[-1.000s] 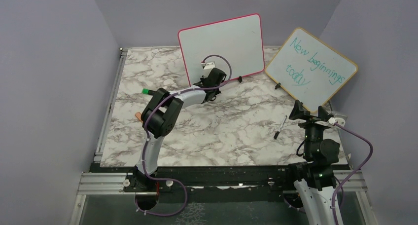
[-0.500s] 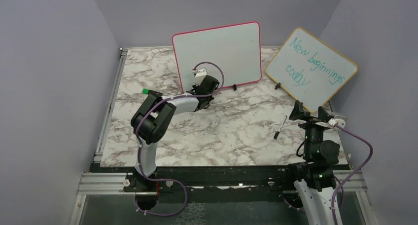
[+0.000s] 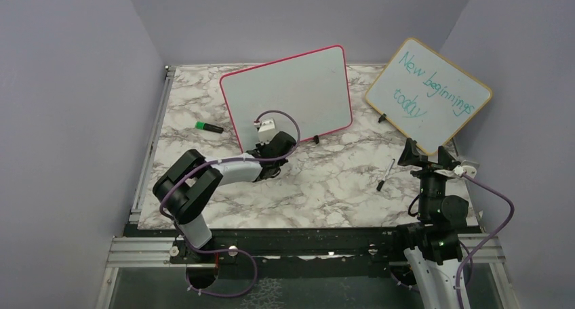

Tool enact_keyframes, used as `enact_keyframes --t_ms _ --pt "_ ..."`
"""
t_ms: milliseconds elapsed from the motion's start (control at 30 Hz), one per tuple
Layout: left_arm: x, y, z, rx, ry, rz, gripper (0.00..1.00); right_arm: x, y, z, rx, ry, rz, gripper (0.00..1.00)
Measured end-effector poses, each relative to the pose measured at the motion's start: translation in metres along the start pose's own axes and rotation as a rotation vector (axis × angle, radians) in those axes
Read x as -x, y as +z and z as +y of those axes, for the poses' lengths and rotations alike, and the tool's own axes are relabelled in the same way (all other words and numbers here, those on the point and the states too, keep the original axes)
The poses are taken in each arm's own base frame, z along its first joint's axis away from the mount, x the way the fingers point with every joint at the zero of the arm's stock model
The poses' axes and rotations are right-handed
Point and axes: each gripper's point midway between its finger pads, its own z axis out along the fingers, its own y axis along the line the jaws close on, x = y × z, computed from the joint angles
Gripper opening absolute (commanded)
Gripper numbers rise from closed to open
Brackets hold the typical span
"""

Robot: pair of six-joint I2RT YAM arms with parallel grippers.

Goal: Write a sentence on the whiteboard
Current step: Move the whiteboard to the center of the board.

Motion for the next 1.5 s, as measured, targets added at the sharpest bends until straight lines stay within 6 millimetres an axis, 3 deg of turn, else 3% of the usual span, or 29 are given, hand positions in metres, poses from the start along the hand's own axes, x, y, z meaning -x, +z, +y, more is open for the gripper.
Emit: enact_keyframes --t_ms 333,600,967,1500 --pt "-0.039 -0.038 -0.010 -0.037 -0.026 0.015 0.00 0.000 0.000 0.002 0.010 0.010 -0.001 1.00" --pt "-0.059 -0.055 -0.024 -0.059 -0.034 0.022 0.00 0.000 -0.001 0.005 0.021 0.019 0.002 1.00" --pt "-0.071 -0.065 -0.030 -0.080 -0.021 0.033 0.00 -0.001 -0.001 0.008 0.036 0.022 0.004 1.00" --pt "-0.078 -0.079 -0.016 -0.117 0.078 0.063 0.00 -0.001 -0.001 0.008 0.036 0.022 0.004 1.00"
